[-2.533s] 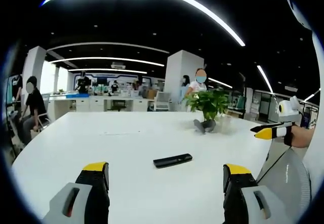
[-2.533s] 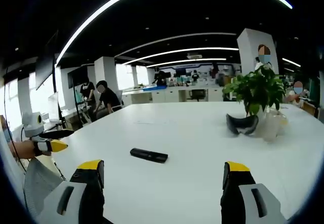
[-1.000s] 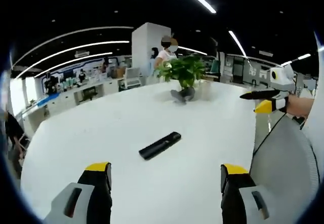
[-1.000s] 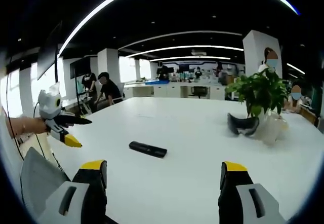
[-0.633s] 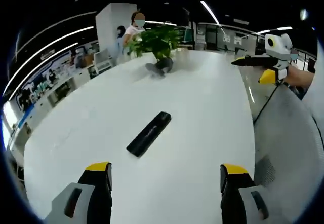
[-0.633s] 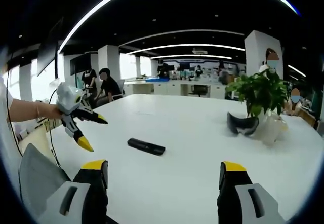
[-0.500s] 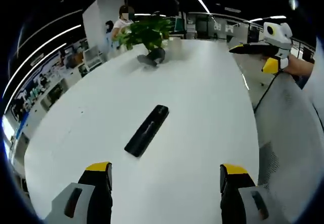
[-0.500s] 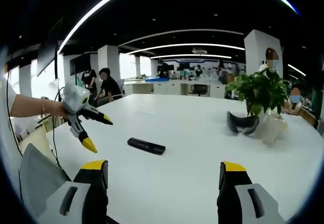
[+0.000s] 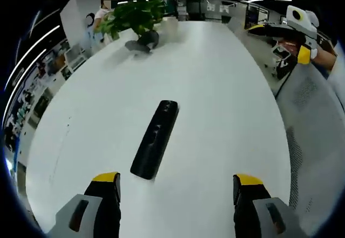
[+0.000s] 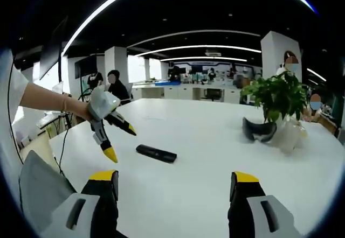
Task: Press the specified remote control buttons in sequence, fully releasing each button before pressing the next.
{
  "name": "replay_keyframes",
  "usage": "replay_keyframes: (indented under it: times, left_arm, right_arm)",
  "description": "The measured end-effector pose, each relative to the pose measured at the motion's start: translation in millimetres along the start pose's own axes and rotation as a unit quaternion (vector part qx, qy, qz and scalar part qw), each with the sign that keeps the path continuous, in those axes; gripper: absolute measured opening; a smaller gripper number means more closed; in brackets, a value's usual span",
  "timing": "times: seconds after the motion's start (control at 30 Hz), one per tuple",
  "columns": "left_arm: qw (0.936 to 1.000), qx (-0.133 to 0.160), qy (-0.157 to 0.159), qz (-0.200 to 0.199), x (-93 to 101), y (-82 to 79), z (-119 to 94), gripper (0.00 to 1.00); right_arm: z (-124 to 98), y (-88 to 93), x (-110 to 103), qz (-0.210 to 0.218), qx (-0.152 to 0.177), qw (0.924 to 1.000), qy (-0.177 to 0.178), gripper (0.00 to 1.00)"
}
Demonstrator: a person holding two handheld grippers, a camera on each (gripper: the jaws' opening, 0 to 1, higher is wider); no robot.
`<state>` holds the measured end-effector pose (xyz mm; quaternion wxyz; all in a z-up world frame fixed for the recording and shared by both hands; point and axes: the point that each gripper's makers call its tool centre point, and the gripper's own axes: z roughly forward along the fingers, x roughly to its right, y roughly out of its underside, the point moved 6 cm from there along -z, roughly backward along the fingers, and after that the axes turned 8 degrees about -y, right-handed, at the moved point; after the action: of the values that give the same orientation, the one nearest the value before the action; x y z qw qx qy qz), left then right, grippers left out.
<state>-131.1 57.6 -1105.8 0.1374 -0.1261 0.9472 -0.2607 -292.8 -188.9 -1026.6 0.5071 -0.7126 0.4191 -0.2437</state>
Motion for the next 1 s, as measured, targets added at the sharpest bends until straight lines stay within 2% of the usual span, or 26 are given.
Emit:
replay_keyframes:
  times: [0.07, 0.27, 0.43, 0.5, 0.6, 0.73, 0.77, 0.9, 1.0]
  left_arm:
    - [0.9997, -0.013, 0.002, 0.019, -4.3, -1.0, 5, 0.89]
    - [0.9993, -0.024, 0.016, 0.023, -15.3, -8.9, 19, 0.87]
    - [0.9976, -0.050, 0.015, 0.046, -27.0, -8.2, 31, 0.86]
    - [0.9972, -0.053, 0.015, 0.052, -30.2, -10.2, 33, 0.84]
    - [0.9968, -0.054, 0.020, 0.055, -34.3, -14.2, 37, 0.77]
    - [0.9958, -0.055, 0.032, 0.066, -39.2, -18.4, 46, 0.73]
    - [0.9954, -0.059, 0.035, 0.066, -40.6, -20.1, 49, 0.70]
    - [0.9939, -0.064, 0.059, 0.067, -38.1, -25.6, 54, 0.46]
    - [0.9886, -0.080, 0.072, 0.106, -34.1, -22.4, 60, 0.43]
  right_arm:
    - [1, 0.0, -1, 0.002, 0.000, 1.0000, -0.004, 0.81]
    - [3, 1.1, 1, 0.004, -0.006, 0.9999, -0.013, 0.79]
    - [4, 1.2, 0, 0.007, -0.009, 0.9997, -0.022, 0.72]
    - [5, 2.4, -1, 0.011, -0.011, 0.9995, -0.029, 0.67]
    - [6, 3.7, -2, 0.012, -0.016, 0.9992, -0.033, 0.63]
    - [7, 2.5, -2, 0.013, -0.019, 0.9990, -0.037, 0.60]
    - [7, 2.1, -2, 0.013, -0.018, 0.9990, -0.038, 0.59]
    - [7, 0.2, 0, 0.014, -0.018, 0.9990, -0.039, 0.58]
    - [7, -0.1, 2, 0.014, -0.020, 0.9991, -0.035, 0.57]
